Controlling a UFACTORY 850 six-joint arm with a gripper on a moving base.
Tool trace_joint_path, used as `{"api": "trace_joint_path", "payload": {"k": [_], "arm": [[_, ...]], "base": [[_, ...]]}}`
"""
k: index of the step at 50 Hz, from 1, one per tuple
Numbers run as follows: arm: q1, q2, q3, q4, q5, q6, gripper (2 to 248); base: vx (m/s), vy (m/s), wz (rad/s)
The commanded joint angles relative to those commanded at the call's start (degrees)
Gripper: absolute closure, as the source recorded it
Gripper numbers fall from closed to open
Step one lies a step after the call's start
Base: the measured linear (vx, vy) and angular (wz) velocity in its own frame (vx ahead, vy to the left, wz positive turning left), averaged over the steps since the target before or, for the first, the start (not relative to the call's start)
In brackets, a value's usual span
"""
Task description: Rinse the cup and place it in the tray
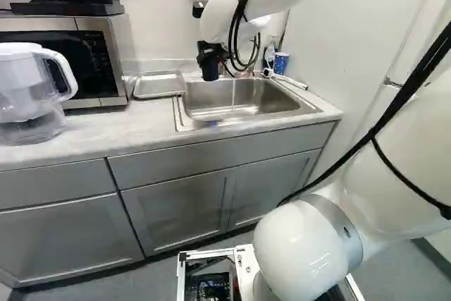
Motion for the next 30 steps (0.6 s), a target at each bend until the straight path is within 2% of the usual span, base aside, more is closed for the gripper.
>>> {"api": "trace_joint_path", "payload": {"k": [30], "arm": [[1.4, 0.2, -1.2, 0.0, 3.3, 0.0, 129]], "base": [[0.000, 0.000, 0.000]]}}
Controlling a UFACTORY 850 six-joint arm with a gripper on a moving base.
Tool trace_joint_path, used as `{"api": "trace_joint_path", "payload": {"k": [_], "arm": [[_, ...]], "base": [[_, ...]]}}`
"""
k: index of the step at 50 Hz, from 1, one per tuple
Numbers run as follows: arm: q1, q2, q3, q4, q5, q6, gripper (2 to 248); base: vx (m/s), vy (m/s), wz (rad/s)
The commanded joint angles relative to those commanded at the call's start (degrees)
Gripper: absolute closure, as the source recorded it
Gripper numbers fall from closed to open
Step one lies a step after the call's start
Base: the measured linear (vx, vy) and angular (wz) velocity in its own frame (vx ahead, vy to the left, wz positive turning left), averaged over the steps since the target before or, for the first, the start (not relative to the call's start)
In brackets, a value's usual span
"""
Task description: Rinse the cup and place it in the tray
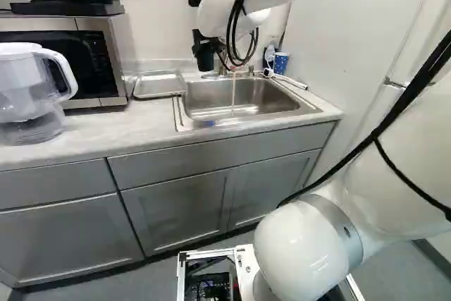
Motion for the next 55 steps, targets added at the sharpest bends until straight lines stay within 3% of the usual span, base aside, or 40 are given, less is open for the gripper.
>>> {"api": "trace_joint_path", "payload": {"k": [22, 55], "arm": [[0.3, -0.2, -0.1, 0.0, 0.0, 0.6, 129], [0.3, -0.2, -0.1, 0.0, 0.0, 19.3, 129]], "base": [[0.000, 0.000, 0.000], [0.000, 0.000, 0.000]]}}
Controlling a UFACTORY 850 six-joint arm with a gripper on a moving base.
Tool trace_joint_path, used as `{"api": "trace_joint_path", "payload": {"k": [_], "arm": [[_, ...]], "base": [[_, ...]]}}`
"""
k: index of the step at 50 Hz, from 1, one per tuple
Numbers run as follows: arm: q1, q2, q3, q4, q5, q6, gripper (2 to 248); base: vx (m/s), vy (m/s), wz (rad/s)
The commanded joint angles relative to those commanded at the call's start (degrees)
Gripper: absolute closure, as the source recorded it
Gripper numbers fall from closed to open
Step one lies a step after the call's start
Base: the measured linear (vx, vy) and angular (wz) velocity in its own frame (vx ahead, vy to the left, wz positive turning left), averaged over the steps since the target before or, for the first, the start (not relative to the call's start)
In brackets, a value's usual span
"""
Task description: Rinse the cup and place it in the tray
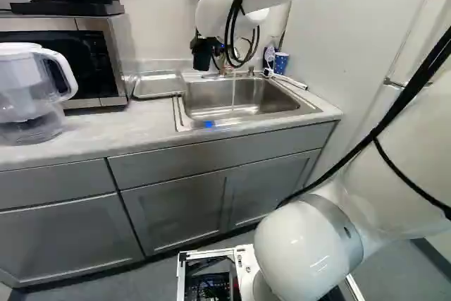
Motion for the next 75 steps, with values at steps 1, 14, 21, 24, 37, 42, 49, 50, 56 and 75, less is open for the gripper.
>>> {"api": "trace_joint_path", "payload": {"k": [1, 14, 21, 24, 37, 42, 49, 50, 56, 75], "arm": [[0.0, 0.0, 0.0, 0.0, 0.0, 0.6, 129], [0.0, 0.0, 0.0, 0.0, 0.0, 8.4, 129], [0.0, 0.0, 0.0, 0.0, 0.0, 12.6, 129], [0.0, 0.0, 0.0, 0.0, 0.0, 14.5, 129], [0.0, 0.0, 0.0, 0.0, 0.0, 22.3, 129], [0.0, 0.0, 0.0, 0.0, 0.0, 25.3, 129], [0.0, 0.0, 0.0, 0.0, 0.0, 29.5, 129], [0.0, 0.0, 0.0, 0.0, 0.0, 30.1, 129], [0.0, 0.0, 0.0, 0.0, 0.0, 33.7, 129], [0.0, 0.0, 0.0, 0.0, 0.0, 45.2, 129]], "base": [[0.000, 0.000, 0.000], [0.000, 0.000, 0.000], [0.000, 0.000, 0.000], [0.000, 0.000, 0.000], [0.000, 0.000, 0.000], [0.000, 0.000, 0.000], [0.000, 0.000, 0.000], [0.000, 0.000, 0.000], [0.000, 0.000, 0.000], [0.000, 0.000, 0.000]]}}
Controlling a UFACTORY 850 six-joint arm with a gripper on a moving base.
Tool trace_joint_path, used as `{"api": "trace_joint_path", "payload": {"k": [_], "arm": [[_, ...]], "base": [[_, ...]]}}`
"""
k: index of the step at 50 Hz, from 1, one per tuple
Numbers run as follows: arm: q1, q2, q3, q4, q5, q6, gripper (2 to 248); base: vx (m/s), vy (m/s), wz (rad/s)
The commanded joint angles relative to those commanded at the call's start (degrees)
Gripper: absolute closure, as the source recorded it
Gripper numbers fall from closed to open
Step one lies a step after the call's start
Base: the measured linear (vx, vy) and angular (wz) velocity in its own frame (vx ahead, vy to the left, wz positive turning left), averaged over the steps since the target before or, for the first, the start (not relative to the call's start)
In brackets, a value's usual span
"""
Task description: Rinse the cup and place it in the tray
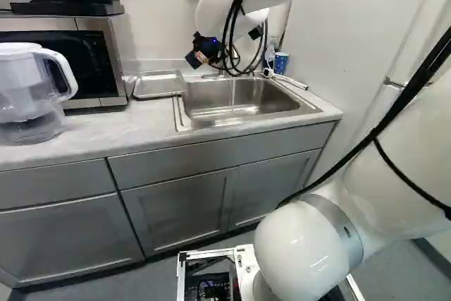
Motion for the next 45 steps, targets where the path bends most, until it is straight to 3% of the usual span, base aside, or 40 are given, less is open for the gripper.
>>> {"api": "trace_joint_path", "payload": {"k": [45], "arm": [[0.0, 0.0, 0.0, 0.0, 0.0, 27.1, 129]], "base": [[0.000, 0.000, 0.000]]}}
